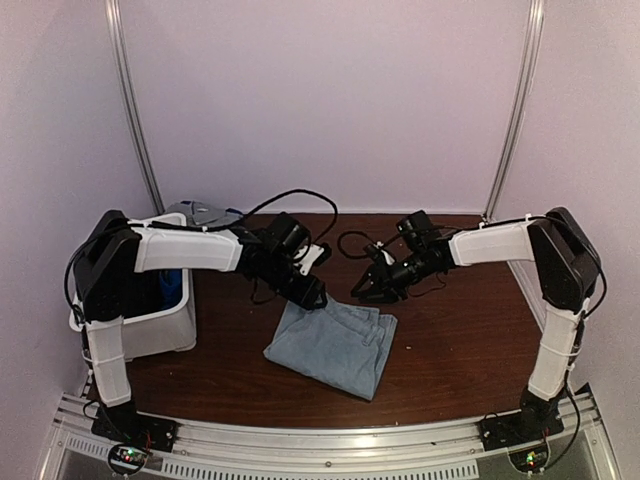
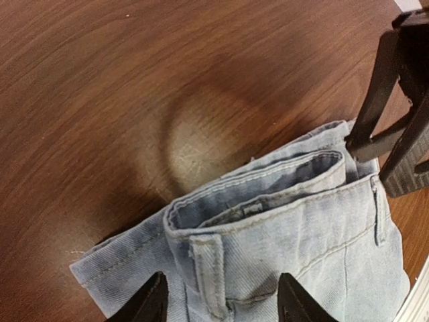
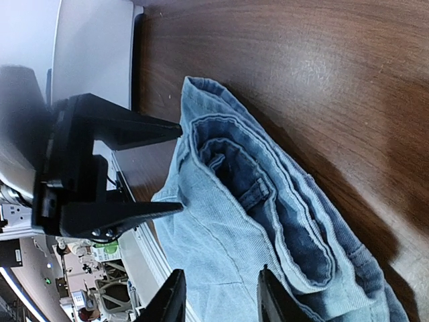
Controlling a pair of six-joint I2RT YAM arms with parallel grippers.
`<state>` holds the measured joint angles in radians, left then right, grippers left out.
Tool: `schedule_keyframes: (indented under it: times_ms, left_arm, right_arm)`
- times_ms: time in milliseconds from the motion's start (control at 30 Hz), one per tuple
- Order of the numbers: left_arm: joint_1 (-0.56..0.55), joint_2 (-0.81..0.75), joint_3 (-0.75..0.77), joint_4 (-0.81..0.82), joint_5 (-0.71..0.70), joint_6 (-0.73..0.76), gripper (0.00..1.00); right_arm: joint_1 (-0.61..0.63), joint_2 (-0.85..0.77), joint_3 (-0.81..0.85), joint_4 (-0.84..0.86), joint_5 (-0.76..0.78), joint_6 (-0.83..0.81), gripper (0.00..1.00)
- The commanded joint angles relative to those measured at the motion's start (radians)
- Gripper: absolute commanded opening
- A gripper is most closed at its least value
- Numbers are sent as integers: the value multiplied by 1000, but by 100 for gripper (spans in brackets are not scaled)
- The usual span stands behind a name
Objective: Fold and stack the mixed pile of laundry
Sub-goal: Adjust the square-folded skirt at the center of the board.
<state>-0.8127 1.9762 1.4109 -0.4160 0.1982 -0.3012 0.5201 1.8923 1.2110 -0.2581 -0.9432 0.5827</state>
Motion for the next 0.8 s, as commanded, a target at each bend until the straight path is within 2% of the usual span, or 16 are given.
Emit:
schedule_keyframes:
  times_ms: [0,167,300,367,500,667,700,767]
  left_arm:
    - [27,12,-7,56,10,-51,53]
    - [56,13,-48,69,10,-68,31]
    - [92,-23,-99,97,1,-68,19]
    - [102,-53,-122,116,-13,-55,17]
    - [106,-117,-157,171,32,-11,19]
    - [106,-155,-170,208,44,1,13]
    - [106,-162,-171,225,74,5,18]
    - [104,-172,-177,277,146,21,37]
  right_arm:
    - [14,41,18,35,-17,18,33]
    - [14,108,10,18,-19,-3,24]
    - [10,126,-9,-14,-3,-34,16]
    - [7,119,-21,-13,0,-33,15]
    - [3,108,-15,-27,6,-44,13]
    - [-2,136,-1,-48,18,-55,9]
    - [-2,138,-1,-45,17,-52,9]
    - [-2,127,-5,-20,-6,-35,9]
